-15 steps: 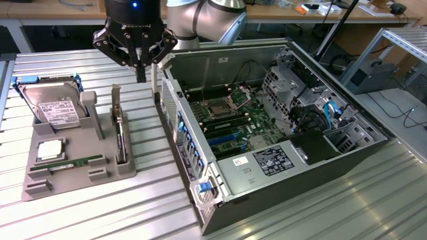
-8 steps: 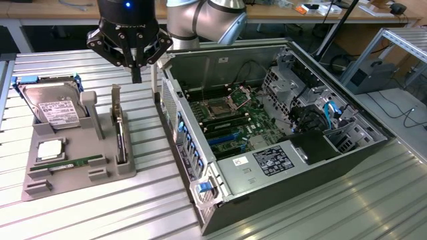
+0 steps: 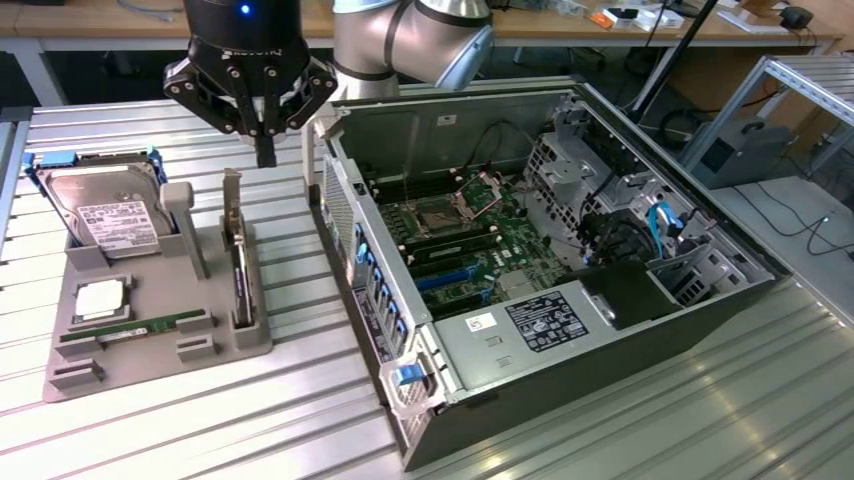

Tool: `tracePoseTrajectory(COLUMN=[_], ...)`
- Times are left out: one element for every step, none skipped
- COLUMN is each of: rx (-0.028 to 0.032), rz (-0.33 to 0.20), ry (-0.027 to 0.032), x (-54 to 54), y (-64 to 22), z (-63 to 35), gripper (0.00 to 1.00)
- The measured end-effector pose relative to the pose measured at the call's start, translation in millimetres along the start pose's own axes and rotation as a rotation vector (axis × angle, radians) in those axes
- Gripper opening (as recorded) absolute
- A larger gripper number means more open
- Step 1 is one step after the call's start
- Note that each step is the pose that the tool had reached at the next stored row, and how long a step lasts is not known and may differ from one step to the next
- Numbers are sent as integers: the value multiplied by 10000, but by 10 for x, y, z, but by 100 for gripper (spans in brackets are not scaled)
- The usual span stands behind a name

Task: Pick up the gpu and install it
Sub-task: 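Reach for the gpu, then pick up the gpu and move the gpu toward the slot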

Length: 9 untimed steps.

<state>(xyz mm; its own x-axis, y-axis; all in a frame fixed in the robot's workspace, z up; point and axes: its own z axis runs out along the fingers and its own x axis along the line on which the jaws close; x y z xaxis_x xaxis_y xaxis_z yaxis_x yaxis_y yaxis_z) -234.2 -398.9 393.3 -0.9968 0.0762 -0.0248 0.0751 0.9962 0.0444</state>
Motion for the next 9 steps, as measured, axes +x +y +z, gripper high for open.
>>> tracePoseTrajectory(rx=[0,0,0,-1,0,0,0,0,0], rz=[0,0,0,0,0,0,0,0,0], ry=[0,0,0,0,0,0,0,0,0], x=[0,0,0,0,0,0,0,0,0], y=[0,0,0,0,0,0,0,0,0], z=[0,0,0,0,0,0,0,0,0], gripper=[11,11,11,11,11,11,11,11,11])
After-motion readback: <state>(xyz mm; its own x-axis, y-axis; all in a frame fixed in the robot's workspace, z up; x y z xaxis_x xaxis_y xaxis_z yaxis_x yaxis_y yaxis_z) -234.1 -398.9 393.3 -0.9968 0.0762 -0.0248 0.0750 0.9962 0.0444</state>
